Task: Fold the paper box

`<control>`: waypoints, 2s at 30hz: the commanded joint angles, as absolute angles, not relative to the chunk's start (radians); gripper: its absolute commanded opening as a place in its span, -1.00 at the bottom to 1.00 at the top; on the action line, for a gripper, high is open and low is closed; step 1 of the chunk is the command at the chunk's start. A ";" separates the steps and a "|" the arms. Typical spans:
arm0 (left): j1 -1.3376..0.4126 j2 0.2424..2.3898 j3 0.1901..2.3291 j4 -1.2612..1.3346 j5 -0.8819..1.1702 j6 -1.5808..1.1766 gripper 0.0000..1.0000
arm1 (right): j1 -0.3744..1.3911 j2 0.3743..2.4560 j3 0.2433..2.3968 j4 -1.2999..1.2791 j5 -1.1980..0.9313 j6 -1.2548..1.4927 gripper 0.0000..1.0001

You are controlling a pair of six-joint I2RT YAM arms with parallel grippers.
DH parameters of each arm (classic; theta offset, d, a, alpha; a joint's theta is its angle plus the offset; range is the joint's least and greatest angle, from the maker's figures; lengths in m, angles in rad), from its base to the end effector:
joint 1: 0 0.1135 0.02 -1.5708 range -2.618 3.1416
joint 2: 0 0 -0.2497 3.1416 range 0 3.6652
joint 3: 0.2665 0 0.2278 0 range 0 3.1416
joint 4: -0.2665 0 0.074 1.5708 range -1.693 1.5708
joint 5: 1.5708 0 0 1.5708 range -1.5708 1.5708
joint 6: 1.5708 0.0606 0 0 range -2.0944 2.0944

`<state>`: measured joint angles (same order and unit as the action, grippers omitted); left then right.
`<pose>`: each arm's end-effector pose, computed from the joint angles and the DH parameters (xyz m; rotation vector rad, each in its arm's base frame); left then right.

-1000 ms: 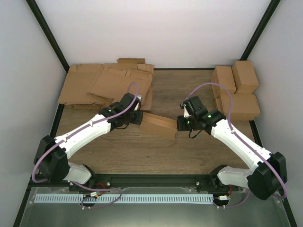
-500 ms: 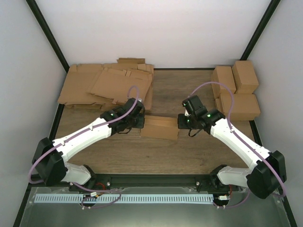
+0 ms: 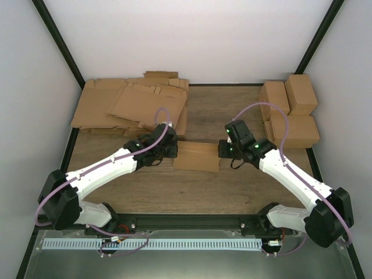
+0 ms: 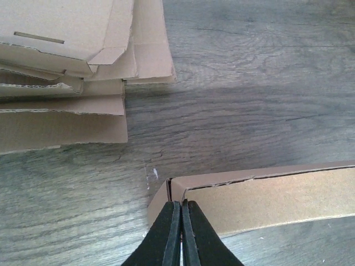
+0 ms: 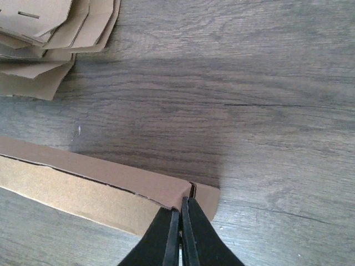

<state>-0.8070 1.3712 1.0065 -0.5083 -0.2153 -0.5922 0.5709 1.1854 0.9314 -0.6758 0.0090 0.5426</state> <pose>0.2049 -0.1953 0.2338 0.1669 2.4458 -0.3713 0.1975 0.1262 0.2399 -0.0324 2.5578 0.4389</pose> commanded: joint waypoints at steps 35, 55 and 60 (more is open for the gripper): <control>-0.973 1.260 0.856 -0.434 -0.386 -0.683 -0.93 | 0.722 1.056 0.776 -0.633 0.174 0.620 -0.96; -0.974 1.114 0.700 -0.392 -0.436 -0.672 -0.93 | 0.894 1.050 0.646 -0.522 0.313 0.766 -0.95; -0.975 1.105 0.651 -0.351 -0.404 -0.673 -0.92 | 0.894 1.024 0.566 -0.469 0.313 0.786 -0.95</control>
<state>-0.9668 1.1019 0.6991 -0.3740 -0.4648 -0.6586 0.8871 1.0122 0.6540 -0.3794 0.3157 0.7361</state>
